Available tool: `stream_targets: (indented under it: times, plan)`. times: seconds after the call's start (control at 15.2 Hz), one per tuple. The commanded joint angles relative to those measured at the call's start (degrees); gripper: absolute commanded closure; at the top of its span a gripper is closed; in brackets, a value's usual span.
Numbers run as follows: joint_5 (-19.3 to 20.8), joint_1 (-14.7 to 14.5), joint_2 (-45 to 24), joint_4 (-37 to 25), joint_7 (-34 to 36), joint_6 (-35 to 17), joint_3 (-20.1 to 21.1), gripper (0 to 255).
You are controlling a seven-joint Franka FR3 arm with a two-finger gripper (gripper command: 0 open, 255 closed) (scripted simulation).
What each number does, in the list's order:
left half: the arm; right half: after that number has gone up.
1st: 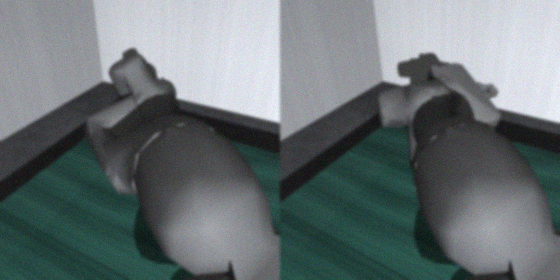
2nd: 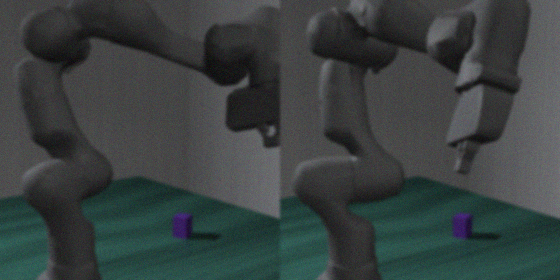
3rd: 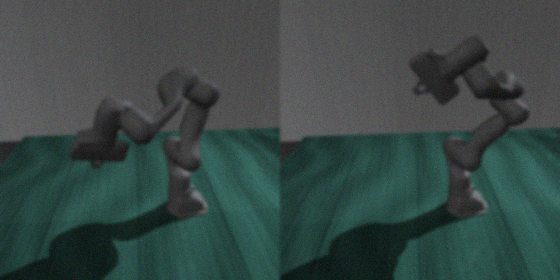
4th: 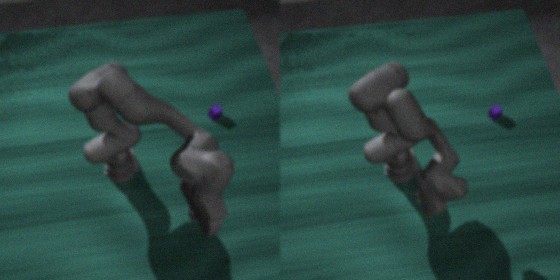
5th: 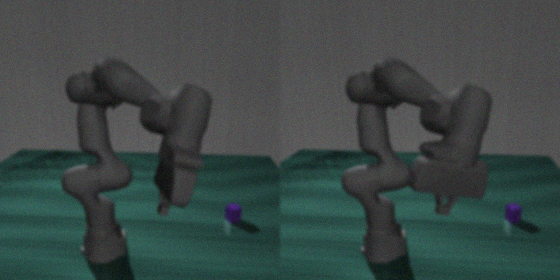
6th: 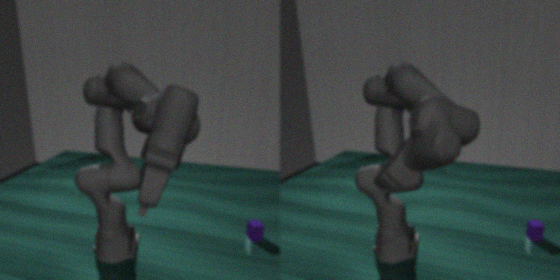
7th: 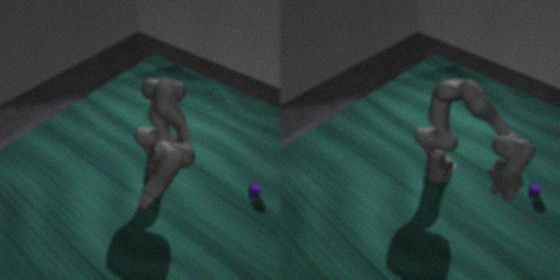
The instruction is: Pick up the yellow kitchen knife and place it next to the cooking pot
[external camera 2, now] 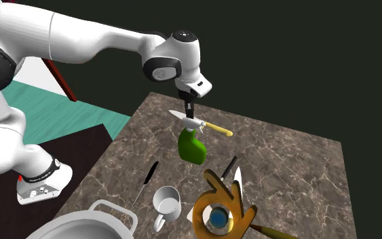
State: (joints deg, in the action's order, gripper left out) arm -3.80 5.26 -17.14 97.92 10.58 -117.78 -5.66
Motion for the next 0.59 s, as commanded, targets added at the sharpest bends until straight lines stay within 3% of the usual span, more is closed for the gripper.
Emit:
stream_targets:
  times: [0.0, 0.26, 0.53]
  plan:
    - [-0.02, 0.36, -4.59, -5.39, 0.38, 0.45, -0.24, 0]
    - [-0.19, 1.33, -12.85, -16.07, 0.85, 2.31, -0.68, 0]
    - [-0.34, 1.34, -13.97, -14.73, 0.76, -0.15, -0.59, 0]
